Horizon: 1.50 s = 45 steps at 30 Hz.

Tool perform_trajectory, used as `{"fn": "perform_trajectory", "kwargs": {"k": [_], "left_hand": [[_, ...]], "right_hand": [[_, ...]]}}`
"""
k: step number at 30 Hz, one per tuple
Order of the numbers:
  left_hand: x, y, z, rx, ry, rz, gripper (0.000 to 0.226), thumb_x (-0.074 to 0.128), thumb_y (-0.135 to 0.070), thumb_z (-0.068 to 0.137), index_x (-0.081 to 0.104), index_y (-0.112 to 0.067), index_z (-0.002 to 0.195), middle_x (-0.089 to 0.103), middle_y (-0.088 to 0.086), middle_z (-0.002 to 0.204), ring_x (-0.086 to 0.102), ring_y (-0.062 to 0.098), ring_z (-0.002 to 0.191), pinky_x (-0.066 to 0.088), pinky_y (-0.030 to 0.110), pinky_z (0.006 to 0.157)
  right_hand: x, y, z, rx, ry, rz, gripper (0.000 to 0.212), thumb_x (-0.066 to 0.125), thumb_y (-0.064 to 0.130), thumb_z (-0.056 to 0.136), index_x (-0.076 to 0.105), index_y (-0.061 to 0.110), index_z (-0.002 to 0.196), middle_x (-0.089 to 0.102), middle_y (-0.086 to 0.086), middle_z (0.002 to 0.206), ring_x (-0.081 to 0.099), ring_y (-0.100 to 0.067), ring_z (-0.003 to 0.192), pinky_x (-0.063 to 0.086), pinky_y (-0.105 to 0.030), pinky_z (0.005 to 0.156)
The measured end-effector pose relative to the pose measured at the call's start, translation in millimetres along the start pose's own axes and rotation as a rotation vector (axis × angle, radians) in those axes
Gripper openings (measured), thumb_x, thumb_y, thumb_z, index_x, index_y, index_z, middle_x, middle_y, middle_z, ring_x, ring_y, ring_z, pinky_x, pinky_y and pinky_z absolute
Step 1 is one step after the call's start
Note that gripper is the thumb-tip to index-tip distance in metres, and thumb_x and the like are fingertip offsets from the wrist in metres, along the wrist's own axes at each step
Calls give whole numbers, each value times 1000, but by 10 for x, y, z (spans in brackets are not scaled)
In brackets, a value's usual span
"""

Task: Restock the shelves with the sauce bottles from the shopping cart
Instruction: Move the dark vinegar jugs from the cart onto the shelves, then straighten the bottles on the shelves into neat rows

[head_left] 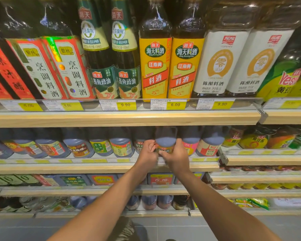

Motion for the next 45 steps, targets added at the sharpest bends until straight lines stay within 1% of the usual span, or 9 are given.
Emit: {"fn": "perform_trajectory", "kwargs": {"k": [8, 11, 15, 19, 24, 26, 29, 36, 45], "left_hand": [[-75, -142, -149, -66, 108, 63, 64, 34, 22, 92, 32, -3, 151, 39, 6, 155, 33, 17, 148, 36, 19, 105], [-32, -296, -302, -85, 135, 111, 51, 39, 18, 95, 48, -16, 132, 55, -11, 131, 50, 11, 127, 38, 17, 96], [-88, -304, -398, -118, 79, 172, 53, 44, 7, 100, 40, -13, 148, 47, 0, 147, 41, 19, 136, 35, 22, 97], [-216, -301, -550, -100, 41, 275, 62, 39, 9, 98, 41, -26, 148, 49, 3, 148, 55, 16, 102, 45, 19, 73], [-370, -442, -815, -34, 94, 321, 68, 42, -4, 98, 25, -31, 158, 45, 10, 155, 55, -10, 58, 40, 10, 49], [-441, -482, -900, 50, 112, 382, 63, 43, -16, 103, 19, -31, 160, 35, -2, 160, 52, -27, 86, 44, 3, 75], [-546, -503, -964, 101, 143, 452, 58, 40, -21, 108, 18, -30, 161, 19, -13, 165, 27, 1, 145, 22, 18, 115], [-619, -240, -951, 4, 207, 220, 59, 40, -4, 106, 25, -25, 159, 21, -3, 166, 19, 16, 153, 17, 26, 119], [-436, -21, -740, -233, 98, -144, 60, 31, -52, 106, 33, -21, 157, 29, -1, 164, 26, 18, 152, 19, 34, 123]], "right_hand": [[-183, 239, 128, 218, 223, -255, 42, 76, 29, 81, 49, 9, 108, 60, -9, 109, 60, -30, 105, 42, -31, 75], [-328, 364, 106, 200, 342, -346, 42, 70, 42, 85, 62, 19, 120, 66, -3, 125, 62, -27, 114, 50, -32, 88], [-558, 426, -30, 122, 354, -346, 12, 61, 34, 92, 59, 24, 85, 69, -7, 110, 63, -29, 104, 47, -33, 80], [-623, 349, -154, 46, 219, -224, 15, 67, 26, 84, 62, 19, 97, 64, -3, 99, 61, -25, 97, 43, -31, 72], [-664, 423, -374, -30, 133, -283, 65, 64, 38, 86, 44, 16, 143, 48, -2, 142, 44, -22, 134, 43, -38, 107], [-701, 494, -468, -64, 92, -363, 74, 58, 43, 91, 32, 14, 153, 36, -3, 158, 32, -22, 147, 33, -38, 117], [-751, 654, -619, -140, 23, -479, 72, 48, 45, 98, 25, 12, 157, 28, -3, 163, 25, -18, 151, 25, -35, 122], [-634, 730, -806, -106, 44, -447, 65, 37, 45, 105, 21, 12, 158, 24, -3, 164, 23, -17, 151, 23, -32, 121], [-607, 785, -562, -58, -36, -262, 58, 46, 38, 103, 35, 9, 152, 37, -6, 156, 35, -20, 143, 30, -33, 114]]}}
Point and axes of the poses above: each hand's wrist, its own z-axis towards the middle knuckle, its own x-axis out of the palm, y = z × x, the point moved 2 cm from there along z, towards the middle knuckle
